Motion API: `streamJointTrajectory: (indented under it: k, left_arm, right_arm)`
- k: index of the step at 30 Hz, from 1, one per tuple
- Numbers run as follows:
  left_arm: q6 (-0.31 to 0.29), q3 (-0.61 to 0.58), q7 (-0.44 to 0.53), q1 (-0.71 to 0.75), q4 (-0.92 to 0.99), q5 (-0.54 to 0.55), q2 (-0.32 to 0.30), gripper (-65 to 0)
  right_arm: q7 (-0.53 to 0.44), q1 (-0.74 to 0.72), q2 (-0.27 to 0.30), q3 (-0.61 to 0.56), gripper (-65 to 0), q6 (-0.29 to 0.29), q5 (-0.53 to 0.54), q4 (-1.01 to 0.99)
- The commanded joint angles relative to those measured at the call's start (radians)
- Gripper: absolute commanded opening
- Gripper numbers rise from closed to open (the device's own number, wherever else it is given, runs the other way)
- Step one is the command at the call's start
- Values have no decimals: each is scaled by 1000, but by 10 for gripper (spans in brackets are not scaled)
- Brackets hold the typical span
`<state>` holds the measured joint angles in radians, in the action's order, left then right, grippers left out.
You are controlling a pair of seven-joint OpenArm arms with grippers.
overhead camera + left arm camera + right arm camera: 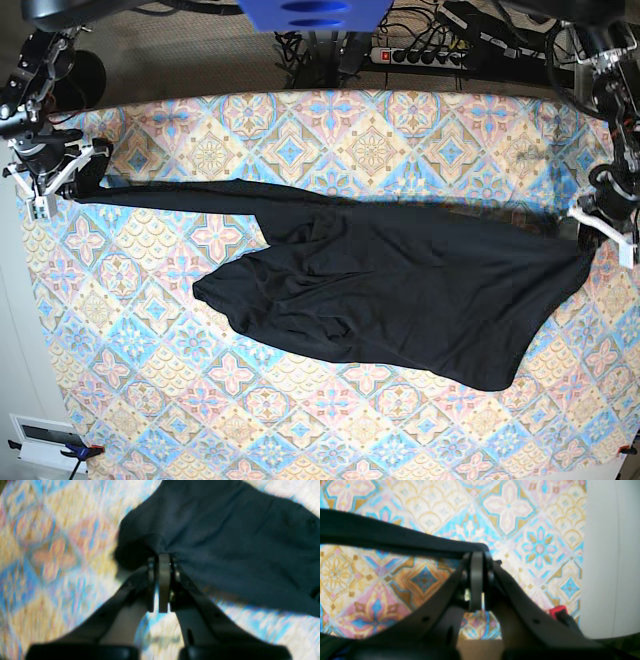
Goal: Layout the t-shirt on the table in an organized manner, then fold the t-shirt properly
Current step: 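Release the sleeve and move the right gripper to grasp the shirt edge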
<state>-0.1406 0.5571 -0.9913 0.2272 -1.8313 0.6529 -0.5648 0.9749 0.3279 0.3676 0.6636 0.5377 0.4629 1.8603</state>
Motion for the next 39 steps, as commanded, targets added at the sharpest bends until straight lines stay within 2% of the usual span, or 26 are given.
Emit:
streamJointTrajectory:
  k: [1, 4, 8, 13, 18, 22, 27, 31, 36, 39]
  left_arm:
    - [2, 11, 27, 4, -14, 6, -24, -650]
    - [2, 13, 33, 62, -12, 3, -25, -650]
    - [2, 13, 35, 113, -12, -89, -24, -650]
    - [2, 13, 53, 110, 31, -210, -16, -650]
    - [2, 11, 216, 108, 203, -296, -16, -650]
    - [2, 11, 223, 82, 296, -315, -16, -650]
    - [3, -47, 225, 73, 335, -315, -24, -647]
    - [6, -93, 225, 70, 335, -315, -16, -591]
    - [6, -105, 216, 33, 335, -318, 29, -492]
    - [6, -105, 216, 31, 333, -308, 48, -447]
  right_arm:
    - [-14, 32, 20, 11, -650, -1, 12, 20]
    - [-14, 101, 20, 3, -650, 8, 67, 31]
    - [8, 167, 20, -28, -650, 57, 158, 49]
    - [65, 168, 23, -176, -650, 109, 207, 57]
    - [92, 138, 26, -402, -650, 120, 205, 103]
    - [125, 67, 26, -543, -650, 120, 204, 111]
    - [129, 37, 26, -620, -650, 118, 205, 115]
    - [129, 0, 23, -666, -650, 120, 207, 141]
    - [120, -138, 15, -899, -650, 120, 207, 146]
    - [120, -191, -51, -1000, -650, 120, 205, 146]
